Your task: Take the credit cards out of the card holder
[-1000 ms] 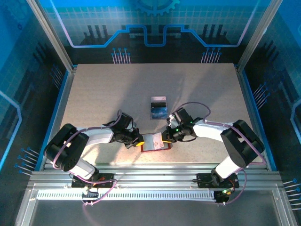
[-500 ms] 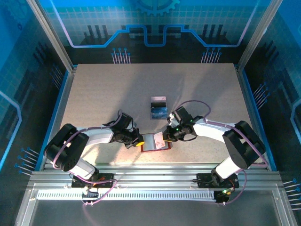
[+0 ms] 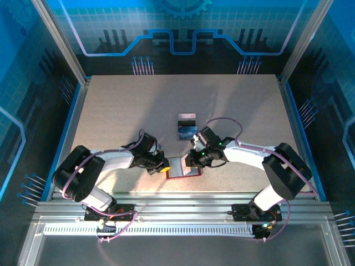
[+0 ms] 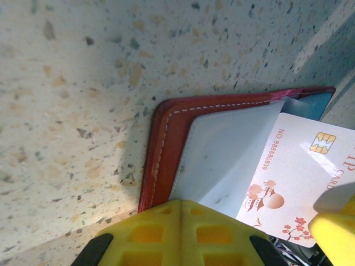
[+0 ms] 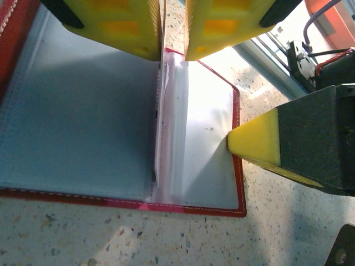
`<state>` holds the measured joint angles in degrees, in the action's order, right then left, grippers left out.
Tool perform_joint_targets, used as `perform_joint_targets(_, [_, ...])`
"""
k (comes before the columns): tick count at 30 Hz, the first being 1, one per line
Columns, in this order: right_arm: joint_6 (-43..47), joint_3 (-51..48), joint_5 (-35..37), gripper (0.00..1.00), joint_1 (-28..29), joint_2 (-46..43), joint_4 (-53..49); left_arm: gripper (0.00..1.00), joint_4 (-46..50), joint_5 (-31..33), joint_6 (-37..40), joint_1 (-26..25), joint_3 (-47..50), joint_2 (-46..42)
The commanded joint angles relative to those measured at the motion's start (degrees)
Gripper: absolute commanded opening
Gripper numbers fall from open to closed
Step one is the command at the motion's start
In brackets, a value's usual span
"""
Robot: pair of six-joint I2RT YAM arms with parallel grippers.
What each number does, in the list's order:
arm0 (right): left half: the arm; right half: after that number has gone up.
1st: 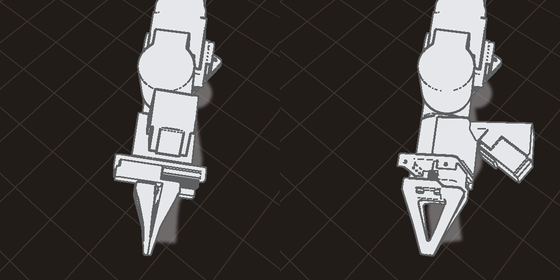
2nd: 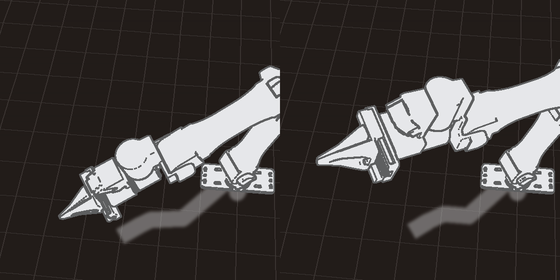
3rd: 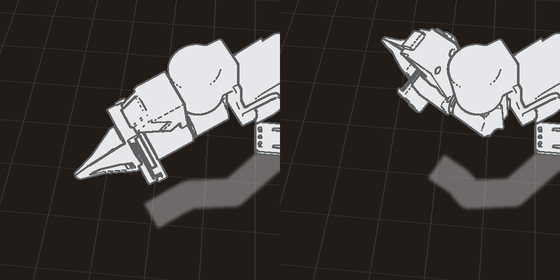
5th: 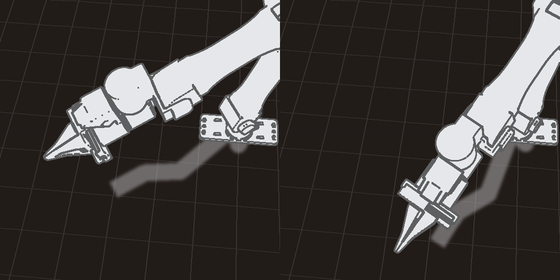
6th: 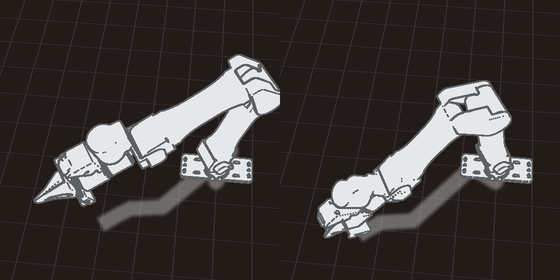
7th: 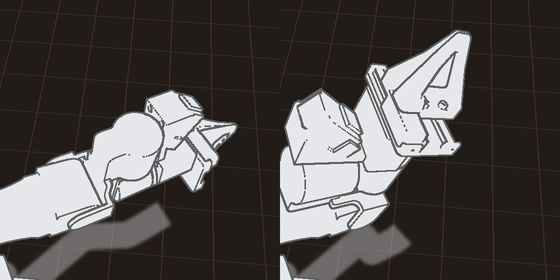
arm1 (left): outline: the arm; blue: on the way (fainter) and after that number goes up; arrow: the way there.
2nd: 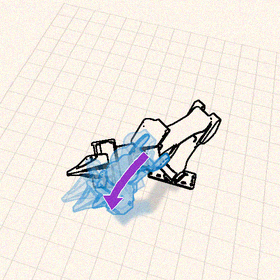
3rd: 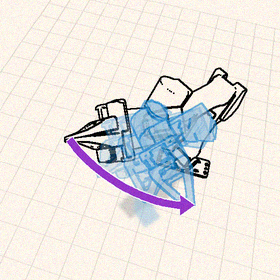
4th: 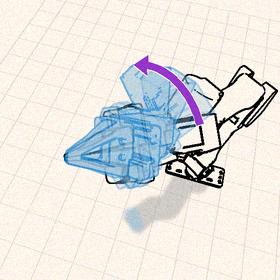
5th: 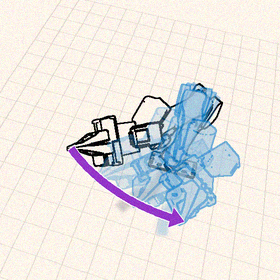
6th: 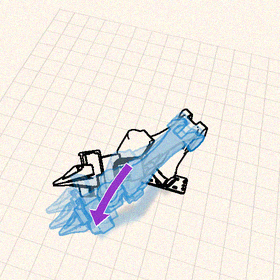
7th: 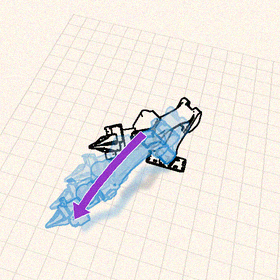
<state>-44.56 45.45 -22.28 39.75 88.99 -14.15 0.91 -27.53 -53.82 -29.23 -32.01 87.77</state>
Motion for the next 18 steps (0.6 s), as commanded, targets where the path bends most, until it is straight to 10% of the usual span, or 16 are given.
perform_joint_targets(1, [-0.8,0.8,1.3,0.18,0.5,-0.3,-1.0,0.05,3.9,1.0,1.1,-0.1,0.9,1.8])
perform_joint_targets(18, [2.8,1.5,1.8,0.08,-1.2,-4.5,-5.0,0.05,4.9,1.5,2.1,0.0,-0.2,0.2])
